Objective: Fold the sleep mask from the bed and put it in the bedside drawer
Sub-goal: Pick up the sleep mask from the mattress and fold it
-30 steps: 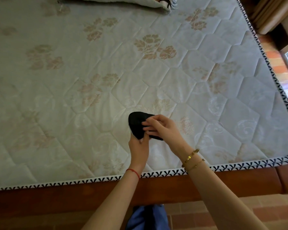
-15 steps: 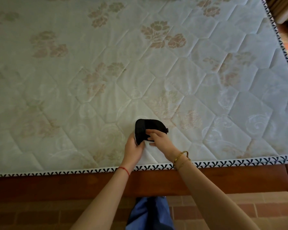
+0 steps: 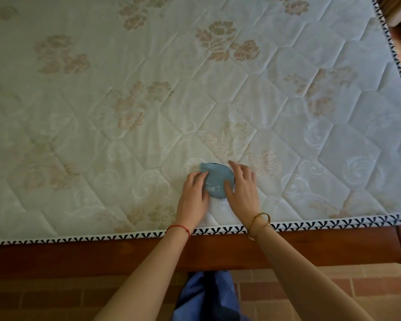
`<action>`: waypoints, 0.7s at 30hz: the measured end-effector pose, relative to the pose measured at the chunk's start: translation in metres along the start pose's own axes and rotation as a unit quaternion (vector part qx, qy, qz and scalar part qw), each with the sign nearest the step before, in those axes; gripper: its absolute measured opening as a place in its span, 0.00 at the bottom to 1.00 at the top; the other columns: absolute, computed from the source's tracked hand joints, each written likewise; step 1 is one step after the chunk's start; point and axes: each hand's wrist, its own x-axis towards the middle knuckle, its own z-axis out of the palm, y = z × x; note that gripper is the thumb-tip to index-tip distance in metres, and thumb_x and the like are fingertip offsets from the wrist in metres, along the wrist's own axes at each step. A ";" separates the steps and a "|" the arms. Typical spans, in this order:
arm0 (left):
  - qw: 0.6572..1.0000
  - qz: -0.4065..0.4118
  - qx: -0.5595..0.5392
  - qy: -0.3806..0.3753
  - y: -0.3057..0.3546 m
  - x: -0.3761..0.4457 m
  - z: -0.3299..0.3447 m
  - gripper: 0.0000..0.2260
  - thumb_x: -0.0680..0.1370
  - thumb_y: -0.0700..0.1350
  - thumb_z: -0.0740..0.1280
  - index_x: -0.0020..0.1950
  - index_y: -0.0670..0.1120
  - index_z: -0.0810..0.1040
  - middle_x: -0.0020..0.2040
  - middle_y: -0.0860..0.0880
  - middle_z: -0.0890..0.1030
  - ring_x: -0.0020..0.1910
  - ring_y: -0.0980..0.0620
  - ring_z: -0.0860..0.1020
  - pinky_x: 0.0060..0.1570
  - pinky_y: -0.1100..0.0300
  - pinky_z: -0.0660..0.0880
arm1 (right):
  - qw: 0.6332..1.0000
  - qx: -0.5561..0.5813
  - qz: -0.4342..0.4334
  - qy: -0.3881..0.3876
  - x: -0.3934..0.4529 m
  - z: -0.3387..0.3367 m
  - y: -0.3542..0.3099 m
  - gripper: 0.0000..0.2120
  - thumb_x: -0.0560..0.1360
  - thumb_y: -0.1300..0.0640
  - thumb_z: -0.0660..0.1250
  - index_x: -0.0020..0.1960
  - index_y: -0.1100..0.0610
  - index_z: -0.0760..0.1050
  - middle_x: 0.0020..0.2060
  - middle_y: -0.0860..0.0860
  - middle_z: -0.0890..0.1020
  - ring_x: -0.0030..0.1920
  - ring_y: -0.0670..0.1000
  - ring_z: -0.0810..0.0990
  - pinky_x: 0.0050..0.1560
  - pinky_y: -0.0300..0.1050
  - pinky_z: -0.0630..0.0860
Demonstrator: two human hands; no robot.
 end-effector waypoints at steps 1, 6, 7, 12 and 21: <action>1.000 0.005 0.014 0.001 0.000 0.002 0.000 0.24 0.79 0.41 0.62 0.75 0.50 0.62 0.71 0.52 0.64 0.68 0.52 0.69 0.63 0.56 0.74 | 0.998 -0.051 -0.044 -0.005 0.000 0.001 0.001 0.25 0.76 0.53 0.62 0.71 0.51 0.62 0.64 0.55 0.71 0.58 0.58 0.70 0.57 0.51 0.73; 0.997 -0.003 0.078 -0.020 -0.003 0.013 0.001 0.31 0.79 0.46 0.64 0.78 0.50 0.54 0.73 0.50 0.62 0.66 0.50 0.68 0.58 0.55 0.76 | 0.980 -0.173 -0.066 -0.074 -0.002 0.012 0.012 0.28 0.77 0.45 0.61 0.75 0.50 0.59 0.74 0.52 0.63 0.68 0.62 0.64 0.64 0.58 0.70; 0.996 -0.002 0.091 -0.024 -0.003 0.014 0.001 0.31 0.79 0.46 0.64 0.79 0.51 0.53 0.72 0.49 0.62 0.65 0.49 0.69 0.58 0.56 0.77 | 0.977 -0.189 -0.057 -0.081 -0.002 0.013 0.015 0.29 0.77 0.44 0.60 0.75 0.49 0.57 0.75 0.52 0.61 0.70 0.62 0.63 0.64 0.58 0.69; 0.994 -0.017 0.101 -0.036 -0.005 0.018 0.001 0.34 0.78 0.47 0.66 0.79 0.52 0.51 0.66 0.47 0.66 0.62 0.49 0.71 0.55 0.56 0.78 | 0.977 -0.196 -0.055 -0.061 -0.002 0.015 0.019 0.28 0.78 0.46 0.60 0.75 0.50 0.58 0.71 0.55 0.67 0.66 0.61 0.67 0.62 0.56 0.71; 0.990 -0.113 -0.087 0.010 0.000 0.018 0.003 0.29 0.73 0.40 0.71 0.72 0.48 0.66 0.56 0.47 0.77 0.51 0.51 0.78 0.51 0.61 0.76 | 0.950 0.202 0.238 -0.001 0.003 0.016 0.004 0.13 0.77 0.55 0.62 0.60 0.56 0.71 0.46 0.49 0.80 0.42 0.44 0.78 0.37 0.36 0.73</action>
